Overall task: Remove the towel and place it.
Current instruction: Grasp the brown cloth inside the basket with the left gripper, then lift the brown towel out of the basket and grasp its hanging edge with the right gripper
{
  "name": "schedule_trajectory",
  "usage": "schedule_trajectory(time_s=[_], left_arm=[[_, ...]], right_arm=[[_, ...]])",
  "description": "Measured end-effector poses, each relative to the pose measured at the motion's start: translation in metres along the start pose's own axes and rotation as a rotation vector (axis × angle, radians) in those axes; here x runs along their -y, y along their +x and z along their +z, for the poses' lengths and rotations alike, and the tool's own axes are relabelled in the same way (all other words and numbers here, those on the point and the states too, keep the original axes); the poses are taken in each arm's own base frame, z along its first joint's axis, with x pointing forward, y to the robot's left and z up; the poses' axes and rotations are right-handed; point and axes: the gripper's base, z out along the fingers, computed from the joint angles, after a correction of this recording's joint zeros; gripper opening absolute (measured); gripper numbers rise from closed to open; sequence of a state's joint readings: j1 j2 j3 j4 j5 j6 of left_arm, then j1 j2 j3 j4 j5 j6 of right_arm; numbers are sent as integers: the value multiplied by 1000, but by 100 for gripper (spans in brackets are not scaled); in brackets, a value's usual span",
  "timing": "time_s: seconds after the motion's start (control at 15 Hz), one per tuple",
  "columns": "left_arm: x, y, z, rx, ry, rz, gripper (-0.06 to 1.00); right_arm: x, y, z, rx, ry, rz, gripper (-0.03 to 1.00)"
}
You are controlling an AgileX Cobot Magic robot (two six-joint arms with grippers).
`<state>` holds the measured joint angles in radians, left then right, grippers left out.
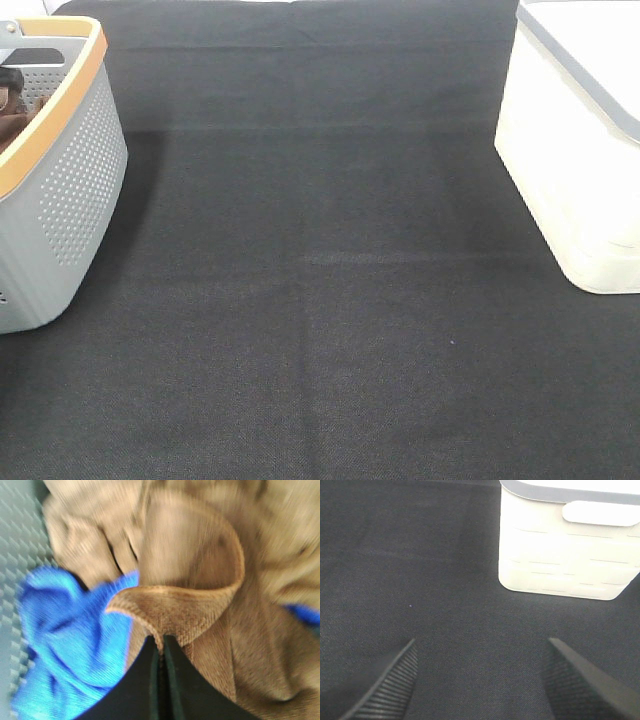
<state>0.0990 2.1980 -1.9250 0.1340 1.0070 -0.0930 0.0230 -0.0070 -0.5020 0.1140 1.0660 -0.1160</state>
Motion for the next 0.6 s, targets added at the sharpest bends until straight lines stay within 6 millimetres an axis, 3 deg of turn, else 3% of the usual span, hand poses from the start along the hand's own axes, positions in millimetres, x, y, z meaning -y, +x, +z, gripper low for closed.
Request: schedule_trajectory(time_s=[0.27,0.6], left_arm=[[-1,-14,-23,29,11,-12,0],[4,-40,-86,144,143,-42,0]], right_arm=[[0,0,0,0,0,0,67],[0,0,0,0,0,0,67]])
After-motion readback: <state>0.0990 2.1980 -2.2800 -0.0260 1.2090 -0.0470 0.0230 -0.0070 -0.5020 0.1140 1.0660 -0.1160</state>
